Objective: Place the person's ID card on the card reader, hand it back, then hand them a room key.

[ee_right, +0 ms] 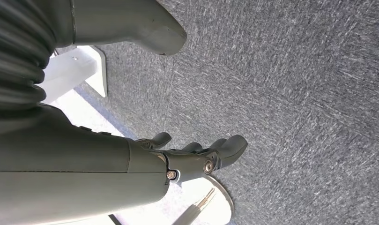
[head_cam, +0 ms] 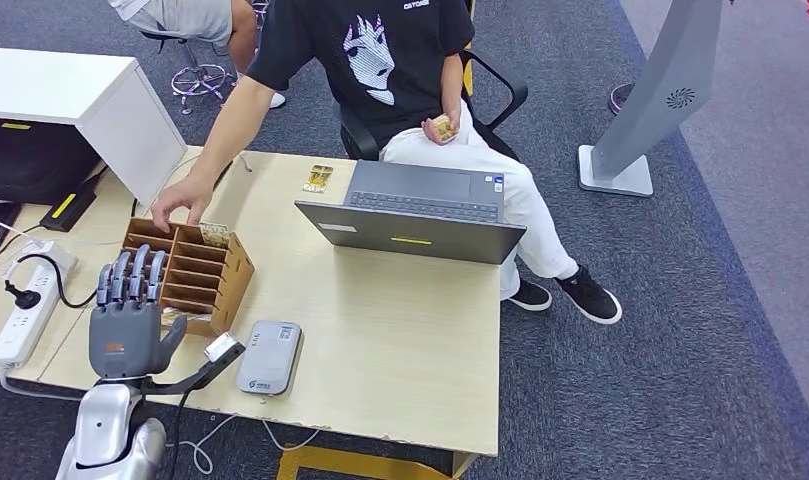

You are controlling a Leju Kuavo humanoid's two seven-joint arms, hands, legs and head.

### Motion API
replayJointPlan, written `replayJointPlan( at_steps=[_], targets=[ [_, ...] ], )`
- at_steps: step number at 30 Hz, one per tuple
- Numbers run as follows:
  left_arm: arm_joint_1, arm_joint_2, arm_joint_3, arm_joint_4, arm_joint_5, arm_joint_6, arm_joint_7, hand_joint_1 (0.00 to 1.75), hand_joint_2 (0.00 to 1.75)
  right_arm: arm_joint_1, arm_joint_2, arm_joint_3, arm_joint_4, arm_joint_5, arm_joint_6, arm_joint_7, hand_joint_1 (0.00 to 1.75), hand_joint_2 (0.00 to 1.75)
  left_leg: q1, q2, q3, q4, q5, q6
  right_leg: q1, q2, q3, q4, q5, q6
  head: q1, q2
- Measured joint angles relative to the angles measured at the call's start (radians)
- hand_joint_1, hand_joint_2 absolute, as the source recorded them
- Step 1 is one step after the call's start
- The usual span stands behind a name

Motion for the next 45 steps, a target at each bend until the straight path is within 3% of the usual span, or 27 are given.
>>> replayJointPlan(
  at_steps=[33,45],
  targets=[
    [0.03,-0.001,0.0,-0.005,0.05,0.0,-0.06,0.0,1.75,0.0,-0.002,0.005,0.0,-0.007,-0.011,0.003,0.0,1.75,0.0,0.0,0.0,0.0,0.0,0.0,0.0,0.0,0.0,0.0,0.0,0.0,0.0,0.0],
    [-0.013,-0.059,-0.064,0.009,0.059,0.0,-0.134,0.0,1.75,-0.001,-0.002,0.017,0.0,0.003,0.018,0.008,0.0,1.75,0.0,0.0,0.0,0.0,0.0,0.0,0.0,0.0,0.0,0.0,0.001,0.0,0.0,0.0]
  ],
)
